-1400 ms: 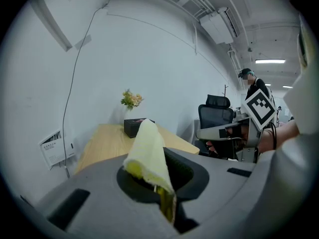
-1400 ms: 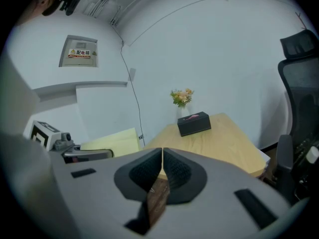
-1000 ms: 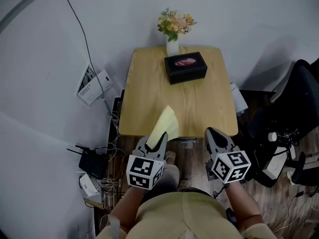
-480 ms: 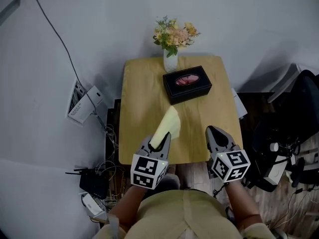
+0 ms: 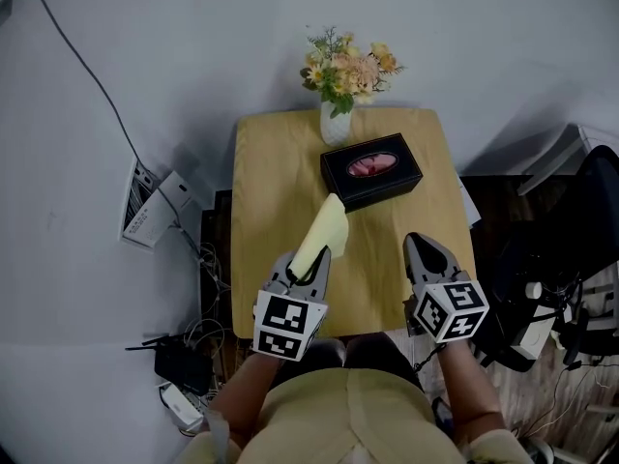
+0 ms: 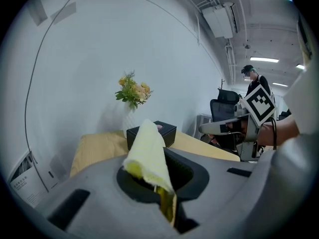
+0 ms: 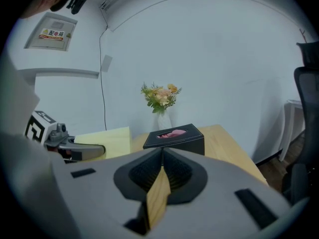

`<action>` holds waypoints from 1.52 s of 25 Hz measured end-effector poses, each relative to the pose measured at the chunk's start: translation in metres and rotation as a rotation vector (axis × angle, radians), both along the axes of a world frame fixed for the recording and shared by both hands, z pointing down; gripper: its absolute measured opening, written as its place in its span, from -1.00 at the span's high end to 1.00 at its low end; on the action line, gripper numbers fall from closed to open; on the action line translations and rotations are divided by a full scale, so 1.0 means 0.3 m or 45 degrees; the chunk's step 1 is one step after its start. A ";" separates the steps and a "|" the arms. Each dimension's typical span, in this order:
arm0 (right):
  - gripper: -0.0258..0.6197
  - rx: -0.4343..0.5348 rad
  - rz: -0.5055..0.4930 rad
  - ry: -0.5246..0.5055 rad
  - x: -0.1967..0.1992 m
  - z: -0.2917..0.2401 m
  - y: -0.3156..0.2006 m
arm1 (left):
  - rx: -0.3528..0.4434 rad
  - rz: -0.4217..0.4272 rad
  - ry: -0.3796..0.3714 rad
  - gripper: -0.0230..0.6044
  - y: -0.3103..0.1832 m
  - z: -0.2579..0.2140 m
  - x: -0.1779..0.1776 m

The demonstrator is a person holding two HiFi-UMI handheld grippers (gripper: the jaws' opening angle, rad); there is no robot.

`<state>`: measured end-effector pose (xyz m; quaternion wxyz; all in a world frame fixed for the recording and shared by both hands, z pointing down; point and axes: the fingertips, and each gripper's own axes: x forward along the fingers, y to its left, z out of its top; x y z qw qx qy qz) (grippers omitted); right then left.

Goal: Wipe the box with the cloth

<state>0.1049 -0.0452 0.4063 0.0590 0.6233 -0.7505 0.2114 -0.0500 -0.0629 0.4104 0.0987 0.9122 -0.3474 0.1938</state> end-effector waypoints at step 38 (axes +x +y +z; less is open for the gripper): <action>0.82 0.025 -0.340 0.104 0.313 0.085 -0.399 | 0.023 0.036 -0.192 0.85 -0.387 -0.068 0.525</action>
